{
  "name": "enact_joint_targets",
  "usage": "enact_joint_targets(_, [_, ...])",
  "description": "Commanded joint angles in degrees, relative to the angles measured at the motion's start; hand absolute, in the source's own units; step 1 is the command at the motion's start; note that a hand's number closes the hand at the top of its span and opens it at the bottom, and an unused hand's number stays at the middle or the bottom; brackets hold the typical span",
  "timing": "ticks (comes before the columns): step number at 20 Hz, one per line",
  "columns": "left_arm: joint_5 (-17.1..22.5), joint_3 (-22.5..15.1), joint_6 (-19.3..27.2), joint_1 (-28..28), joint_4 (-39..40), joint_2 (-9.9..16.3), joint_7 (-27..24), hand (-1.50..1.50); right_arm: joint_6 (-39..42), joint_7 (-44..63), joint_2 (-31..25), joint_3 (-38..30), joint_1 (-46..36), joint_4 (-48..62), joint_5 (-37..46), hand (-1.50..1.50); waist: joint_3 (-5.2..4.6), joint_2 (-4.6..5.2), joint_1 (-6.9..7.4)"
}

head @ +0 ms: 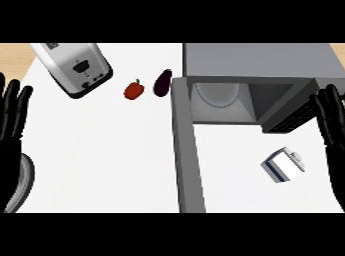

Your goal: Pick up the milk, place it into the microwave and close the microwave

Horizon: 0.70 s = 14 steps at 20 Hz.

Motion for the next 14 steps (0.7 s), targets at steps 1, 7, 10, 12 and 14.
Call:
enact_joint_targets(1, [2.29, 1.94, -2.63, 3.45, 3.24, 0.11, -6.2, -1.5, 0.17, 0.33, 1.02, 1.13, 3.18, -3.09, 0.67, -1.5, 1.03, 0.22, -0.56])
enact_joint_targets(7, [5.01, -2.18, -0.71, 2.92, 4.71, -4.55, 3.21, -1.5, 11.31, -3.38, -3.82, -7.11, 11.99, 1.01, -14.26, -1.5, 1.13, 0.29, -1.58])
enact_joint_targets(10, [2.36, -6.43, 2.36, 6.14, 3.2, -5.52, 2.1, -1.5, 17.65, -9.86, -5.23, -11.16, 21.54, 0.81, -18.88, -1.5, 1.14, 0.06, -1.7])
enact_joint_targets(12, [2.61, -9.72, 2.82, 9.98, 2.24, -5.58, -0.7, -1.5, 20.3, -11.9, -5.94, -13.57, 22.35, 3.1, -20.18, -1.5, 1.09, 0.12, -1.1])
enact_joint_targets(14, [-0.73, -14.06, 7.61, 9.12, 2.64, -5.62, 1.09, -1.5, 22.65, -14.72, -5.26, -13.89, 25.81, 2.86, -18.72, -1.5, 1.1, 0.12, -1.23])
